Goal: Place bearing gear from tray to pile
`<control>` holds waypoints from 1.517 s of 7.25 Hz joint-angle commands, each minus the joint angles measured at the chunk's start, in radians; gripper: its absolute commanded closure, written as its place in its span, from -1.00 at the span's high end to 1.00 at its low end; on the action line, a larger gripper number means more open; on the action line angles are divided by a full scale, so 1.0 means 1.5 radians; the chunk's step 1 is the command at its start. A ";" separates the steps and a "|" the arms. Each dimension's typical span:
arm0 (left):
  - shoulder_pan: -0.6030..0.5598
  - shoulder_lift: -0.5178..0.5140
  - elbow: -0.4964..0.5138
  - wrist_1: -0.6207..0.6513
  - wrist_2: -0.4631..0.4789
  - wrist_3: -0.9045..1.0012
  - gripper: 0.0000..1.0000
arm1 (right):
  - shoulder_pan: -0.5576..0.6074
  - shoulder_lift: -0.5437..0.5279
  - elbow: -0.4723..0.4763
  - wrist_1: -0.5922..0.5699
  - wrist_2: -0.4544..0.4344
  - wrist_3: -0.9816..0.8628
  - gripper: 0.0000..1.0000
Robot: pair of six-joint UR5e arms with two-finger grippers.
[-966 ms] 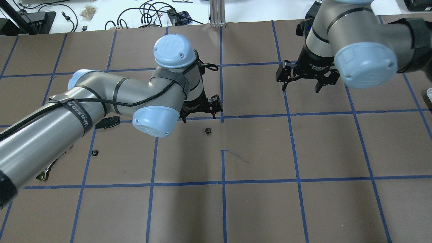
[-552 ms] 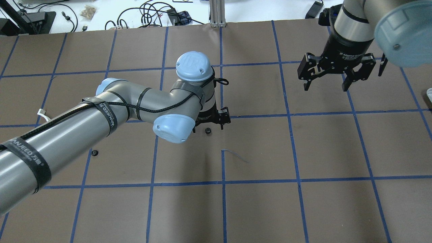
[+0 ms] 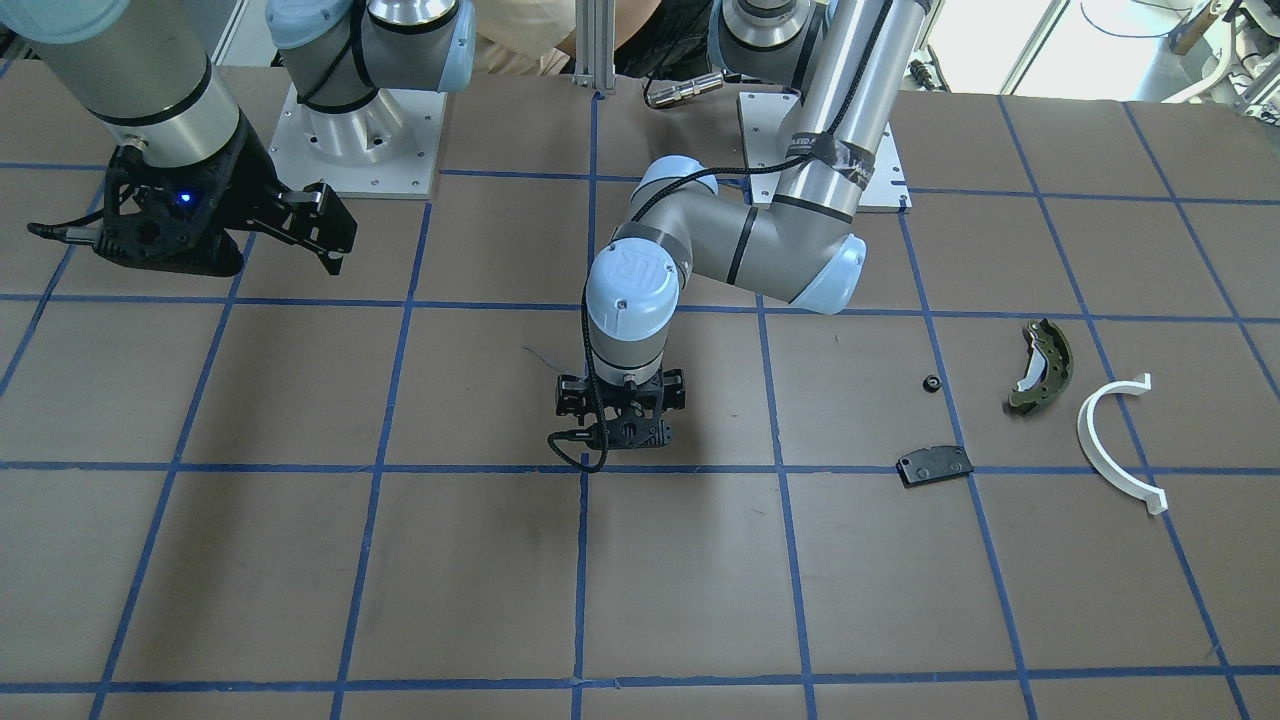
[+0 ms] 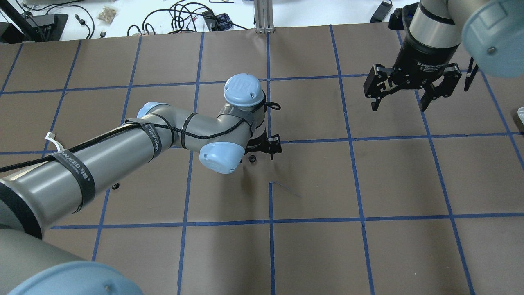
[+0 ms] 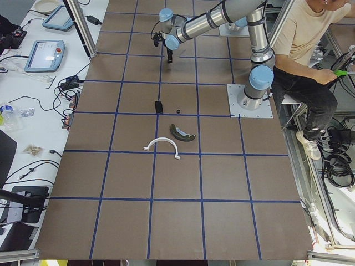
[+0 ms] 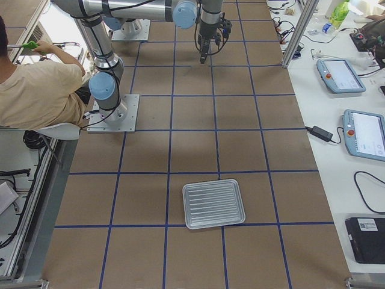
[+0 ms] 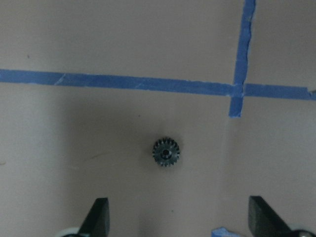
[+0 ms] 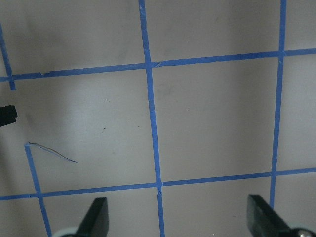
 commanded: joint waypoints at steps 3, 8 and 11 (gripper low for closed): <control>0.003 -0.006 -0.002 0.015 0.003 0.025 0.68 | 0.003 -0.018 0.021 -0.007 -0.004 -0.001 1.00; 0.004 -0.002 -0.001 0.011 0.026 0.023 -1.00 | 0.005 -0.021 0.023 0.000 -0.001 0.000 1.00; 0.062 0.065 -0.005 -0.092 0.025 0.087 -1.00 | 0.009 -0.021 0.024 0.001 0.000 -0.001 1.00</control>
